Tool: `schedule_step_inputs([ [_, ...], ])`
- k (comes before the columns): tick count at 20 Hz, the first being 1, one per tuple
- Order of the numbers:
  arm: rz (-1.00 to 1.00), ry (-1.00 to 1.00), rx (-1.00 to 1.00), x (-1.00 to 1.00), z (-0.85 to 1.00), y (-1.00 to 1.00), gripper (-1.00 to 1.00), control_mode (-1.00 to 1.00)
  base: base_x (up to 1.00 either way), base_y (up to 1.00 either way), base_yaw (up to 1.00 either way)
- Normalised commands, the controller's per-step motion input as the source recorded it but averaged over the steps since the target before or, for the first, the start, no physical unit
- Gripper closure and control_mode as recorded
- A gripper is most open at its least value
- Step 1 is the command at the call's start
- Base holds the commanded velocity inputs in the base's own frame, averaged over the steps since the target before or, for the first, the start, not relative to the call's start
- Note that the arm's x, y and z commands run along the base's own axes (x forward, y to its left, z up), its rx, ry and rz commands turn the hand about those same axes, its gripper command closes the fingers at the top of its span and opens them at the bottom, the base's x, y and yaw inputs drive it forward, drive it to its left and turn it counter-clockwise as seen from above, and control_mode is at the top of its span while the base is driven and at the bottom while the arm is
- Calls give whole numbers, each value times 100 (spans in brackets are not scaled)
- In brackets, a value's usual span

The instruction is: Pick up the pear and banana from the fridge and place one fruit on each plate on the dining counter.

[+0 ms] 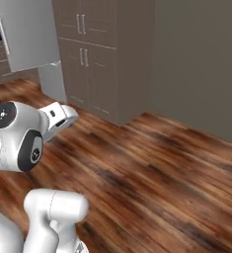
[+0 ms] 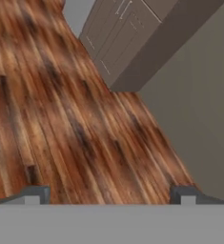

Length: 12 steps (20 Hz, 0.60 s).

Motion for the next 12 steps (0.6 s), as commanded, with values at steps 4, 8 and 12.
schedule_step_inputs([
  [4,0,0,0,0,0,0,-100,100,100,12,26],
  [8,0,0,0,0,0,0,-100,100,100,33,24],
  [12,0,0,0,0,0,0,-100,100,100,37,23],
])
